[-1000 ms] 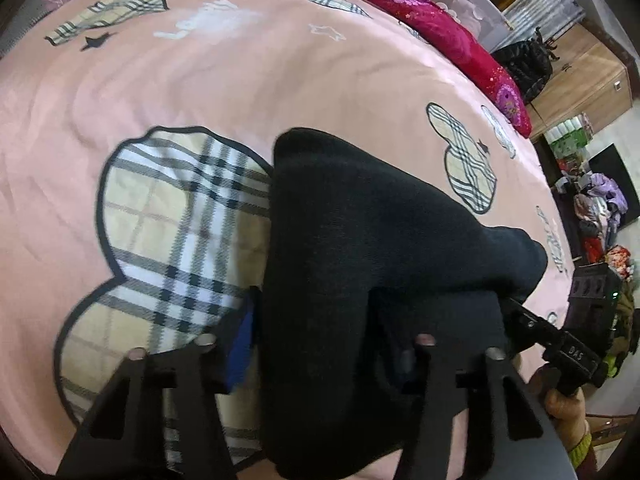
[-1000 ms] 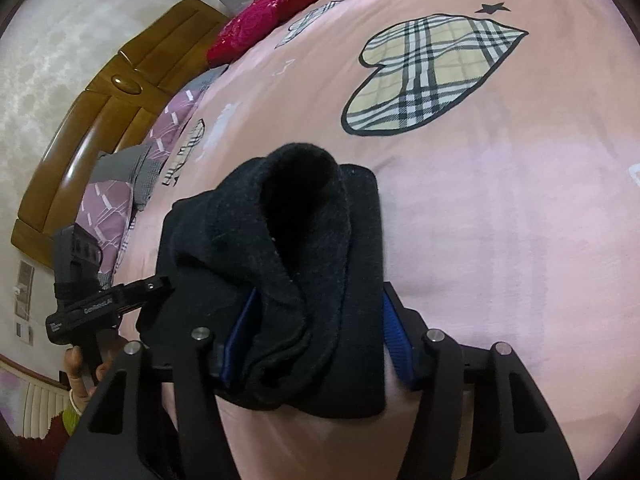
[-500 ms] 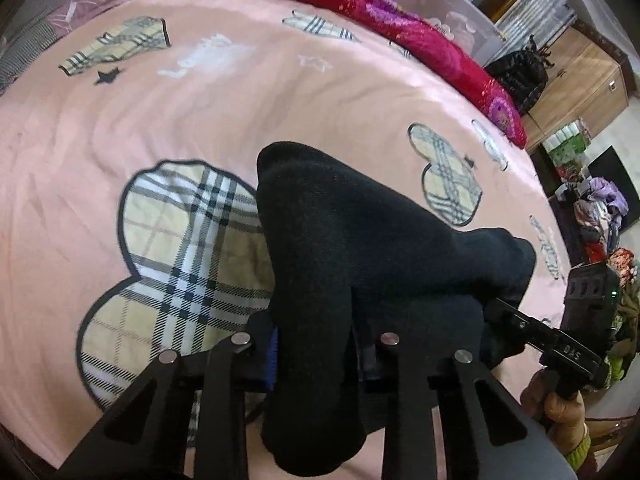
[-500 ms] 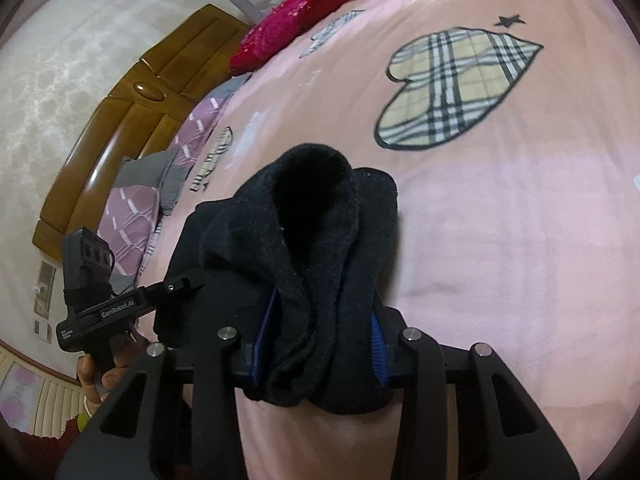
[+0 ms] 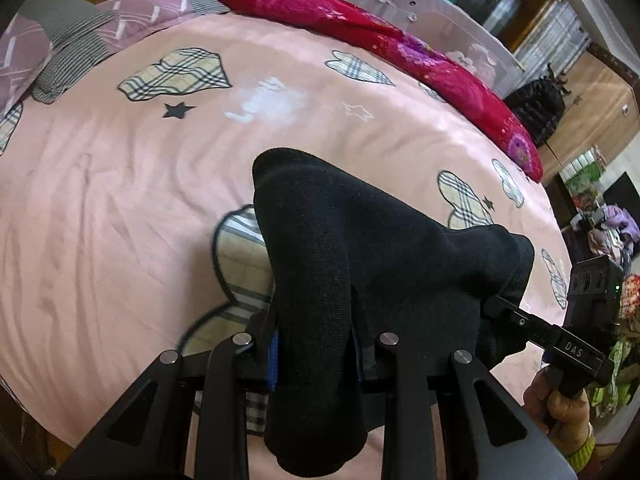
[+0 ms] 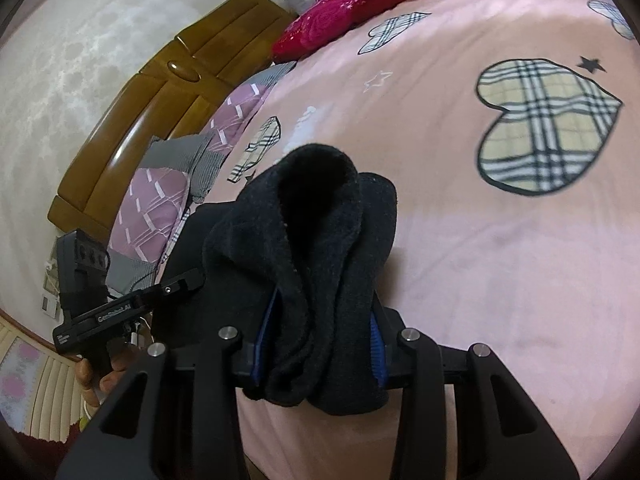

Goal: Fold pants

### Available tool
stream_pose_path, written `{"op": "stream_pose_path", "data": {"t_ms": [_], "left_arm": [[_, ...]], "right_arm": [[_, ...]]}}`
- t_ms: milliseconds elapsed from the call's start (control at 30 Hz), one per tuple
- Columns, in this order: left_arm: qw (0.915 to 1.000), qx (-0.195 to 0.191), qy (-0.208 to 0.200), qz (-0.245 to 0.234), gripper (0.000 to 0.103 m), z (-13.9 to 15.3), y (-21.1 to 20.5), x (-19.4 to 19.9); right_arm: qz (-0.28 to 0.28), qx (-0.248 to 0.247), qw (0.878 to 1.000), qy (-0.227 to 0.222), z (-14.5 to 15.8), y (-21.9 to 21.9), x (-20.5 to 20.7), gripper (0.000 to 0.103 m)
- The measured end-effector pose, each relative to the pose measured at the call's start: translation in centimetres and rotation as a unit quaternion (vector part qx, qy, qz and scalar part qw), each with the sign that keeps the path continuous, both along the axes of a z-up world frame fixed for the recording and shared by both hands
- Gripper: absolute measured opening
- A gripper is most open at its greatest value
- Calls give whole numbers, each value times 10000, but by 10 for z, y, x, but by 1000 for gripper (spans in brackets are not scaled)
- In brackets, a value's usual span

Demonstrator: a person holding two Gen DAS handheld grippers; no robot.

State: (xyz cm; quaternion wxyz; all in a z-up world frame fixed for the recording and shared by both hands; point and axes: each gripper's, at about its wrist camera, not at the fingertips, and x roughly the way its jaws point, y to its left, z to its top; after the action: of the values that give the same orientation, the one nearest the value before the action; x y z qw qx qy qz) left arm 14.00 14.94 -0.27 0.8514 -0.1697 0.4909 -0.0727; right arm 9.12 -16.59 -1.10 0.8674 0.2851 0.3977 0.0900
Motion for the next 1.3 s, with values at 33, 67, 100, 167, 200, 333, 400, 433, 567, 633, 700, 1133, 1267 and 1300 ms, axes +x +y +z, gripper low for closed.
{"op": "stream_pose_path", "data": {"t_ms": [33,67,100,167,200,333,400,433,567,633,700,1133,1267,1300], "left_arm": [[10000,-6,15,30,26,-3,2,1],[10000,-21,55,74,26,-7,7,3],[9999,-37,86,101,26,-11,11,4],[9997,-65,179,144,26,-21,15,6],[9997,-69,206,144,26,-25,15,7],[9995,-113,271,107,34,-40,16,6],[9997,-94,233,37,38,-45,15,4],[9997,-58,220,26,41,-47,14,4],[9998,62,204,10,45,-55,14,4],[9997,161,175,31,48,-51,13,2],[9993,330,129,105,53,-44,12,-2],[9897,1274,-86,641,72,-19,4,-49],[9867,1477,-180,657,73,-17,-6,-68],[9862,1504,-199,660,75,-16,-8,-71]], "right_arm": [[23,-31,10000,22,-1,2,3,41],[52,-58,10000,52,-2,4,7,41],[98,-100,9999,91,-4,7,13,41],[145,-163,9997,149,-7,10,20,41],[174,-230,9994,205,-10,12,24,42],[85,-478,9978,458,-24,10,29,54],[14,-596,9970,498,-33,4,28,58],[-5,-572,9971,493,-36,1,26,64],[-41,-512,9977,451,-46,-6,23,69],[-52,-550,9975,437,-44,-5,22,69],[-44,-671,9970,395,-39,-2,20,69],[209,-1317,9910,-116,5,18,-10,79],[411,-1659,9848,-317,12,34,-21,83],[452,-1749,9828,-376,13,38,-24,85]]}}
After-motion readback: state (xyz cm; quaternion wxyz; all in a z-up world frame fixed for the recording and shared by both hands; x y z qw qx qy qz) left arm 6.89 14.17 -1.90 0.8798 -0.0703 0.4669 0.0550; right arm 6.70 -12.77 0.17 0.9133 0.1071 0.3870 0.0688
